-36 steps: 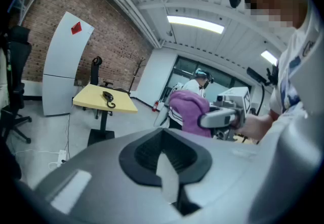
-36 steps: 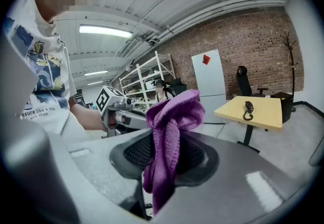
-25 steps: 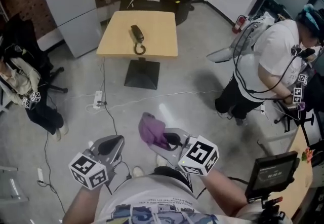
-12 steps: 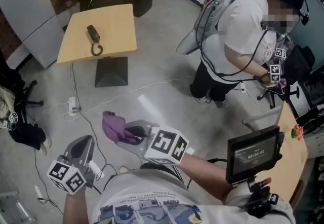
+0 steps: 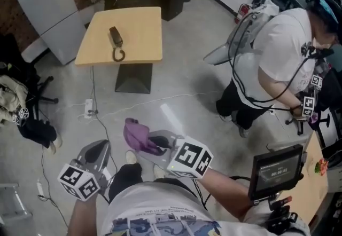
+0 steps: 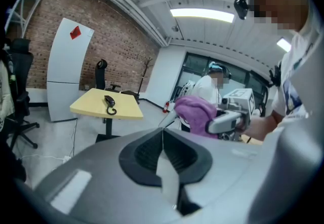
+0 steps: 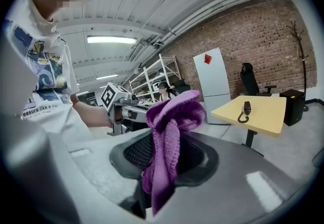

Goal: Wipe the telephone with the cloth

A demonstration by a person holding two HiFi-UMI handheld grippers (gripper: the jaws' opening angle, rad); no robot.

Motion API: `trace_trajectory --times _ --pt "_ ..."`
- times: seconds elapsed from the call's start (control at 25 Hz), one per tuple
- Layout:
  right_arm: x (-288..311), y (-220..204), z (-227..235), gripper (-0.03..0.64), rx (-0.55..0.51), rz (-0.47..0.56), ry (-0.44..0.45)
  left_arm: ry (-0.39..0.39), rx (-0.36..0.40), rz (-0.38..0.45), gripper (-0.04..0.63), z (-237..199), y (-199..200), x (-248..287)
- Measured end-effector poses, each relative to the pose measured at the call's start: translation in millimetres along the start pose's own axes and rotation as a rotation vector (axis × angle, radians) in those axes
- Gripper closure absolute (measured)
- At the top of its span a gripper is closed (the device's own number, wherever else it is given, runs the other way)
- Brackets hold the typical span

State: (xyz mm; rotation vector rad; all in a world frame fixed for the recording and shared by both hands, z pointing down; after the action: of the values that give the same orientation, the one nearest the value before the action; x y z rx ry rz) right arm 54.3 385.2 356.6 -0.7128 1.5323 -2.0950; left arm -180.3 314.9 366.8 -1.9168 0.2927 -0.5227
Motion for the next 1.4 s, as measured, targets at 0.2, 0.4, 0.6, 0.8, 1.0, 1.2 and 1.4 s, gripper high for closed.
trace_trajectory --times 0.2,0.4,0.6,0.8,1.0,1.2,1.4 --pt "15 2 31 0.508 0.014 -0.019 -0.024 -0.006 0.009 -0.005 0.604 -30 2 22" --pt "45 19 70 0.506 -0.002 -0.049 -0.052 -0.013 -0.014 0.018 0.603 -80 14 49" --pt "96 47 107 0.508 -0.012 -0.054 -0.082 -0.023 -0.026 0.026 0.59 -142 46 72" --pt "146 65 134 0.506 -0.003 -0.068 -0.104 -0.046 -0.01 -0.005 0.572 -198 71 85" --pt "172 77 163 0.507 0.001 -0.076 -0.158 -0.049 -0.01 -0.025 0.553 -243 80 109" --pt "175 96 215 0.508 0.001 -0.099 -0.157 -0.028 -0.047 -0.033 0.528 -262 92 161" --pt "190 98 246 0.507 -0.004 -0.107 -0.138 0.008 -0.052 -0.031 0.504 -283 93 187"
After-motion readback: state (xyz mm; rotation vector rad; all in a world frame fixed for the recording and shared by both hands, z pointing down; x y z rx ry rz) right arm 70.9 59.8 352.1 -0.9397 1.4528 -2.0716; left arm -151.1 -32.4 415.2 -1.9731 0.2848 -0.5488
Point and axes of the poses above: the fingertips, and each gripper's own axes: x forward along the fingers, z to its right, y out of its top, the point moved 10 cm from there along -x, backward along the fingers, and after that the axes turned 10 degrees about z, right-handed, at the moved point
